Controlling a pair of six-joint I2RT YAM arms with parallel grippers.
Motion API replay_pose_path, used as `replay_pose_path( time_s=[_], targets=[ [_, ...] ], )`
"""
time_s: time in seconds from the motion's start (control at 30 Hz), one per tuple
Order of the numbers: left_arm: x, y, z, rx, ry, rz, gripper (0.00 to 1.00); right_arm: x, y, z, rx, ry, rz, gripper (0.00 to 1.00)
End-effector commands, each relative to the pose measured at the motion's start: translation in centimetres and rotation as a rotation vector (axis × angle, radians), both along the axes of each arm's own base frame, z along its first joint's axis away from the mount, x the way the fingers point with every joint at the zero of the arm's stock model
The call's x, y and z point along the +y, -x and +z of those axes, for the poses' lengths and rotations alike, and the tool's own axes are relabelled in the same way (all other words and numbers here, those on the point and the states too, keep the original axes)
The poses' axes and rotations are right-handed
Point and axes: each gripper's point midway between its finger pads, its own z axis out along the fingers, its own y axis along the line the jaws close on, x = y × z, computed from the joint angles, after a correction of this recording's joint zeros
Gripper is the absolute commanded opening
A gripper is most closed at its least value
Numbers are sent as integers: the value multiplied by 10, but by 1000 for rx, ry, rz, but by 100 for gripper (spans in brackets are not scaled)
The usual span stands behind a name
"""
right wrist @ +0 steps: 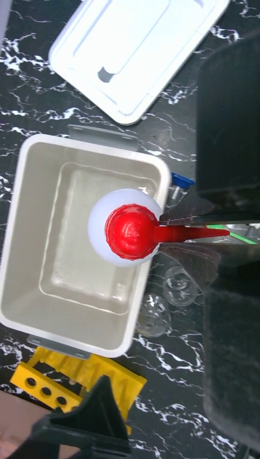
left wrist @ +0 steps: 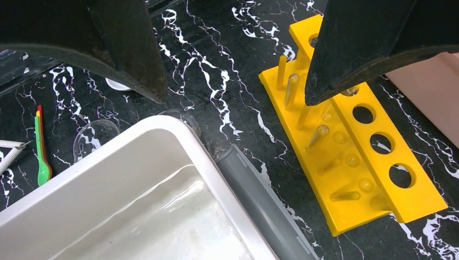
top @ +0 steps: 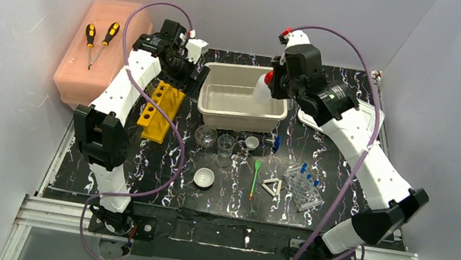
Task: Organize the chemistry lab equipment
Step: Pick up the chemistry item at the center of the board, then place the chemistry item in the storage box.
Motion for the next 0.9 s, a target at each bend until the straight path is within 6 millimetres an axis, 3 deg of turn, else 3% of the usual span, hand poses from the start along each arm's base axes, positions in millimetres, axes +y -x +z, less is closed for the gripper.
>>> replay_pose_path(
  time_s=[0.0,0.1,0.27,0.4,0.6,0.73,0.87],
  targets=[
    [3,11,23,-57,1,-11,98,8,-46,17,-109,3,-16,7],
    [3,12,23,-58,-1,-11,98,10,-78,1,-108,17,-33,7],
    [4,16,23,-53,-1,-12,98,13,-124,-47,-62,34,-63,7],
    [8,18,19,-49,-20,-15,98,16,-145,-76,-16,36,-69,6],
    [9,22,22,-59,-23,-19,98,20,-157,-116,39,67,-79,9],
    [11,24,24,-64,-25,-14,98,17,-161,-137,71,94,-97,27],
    [14,24,23,-67,-40,-11,98,17,-161,-135,68,88,-97,54]
  ],
)
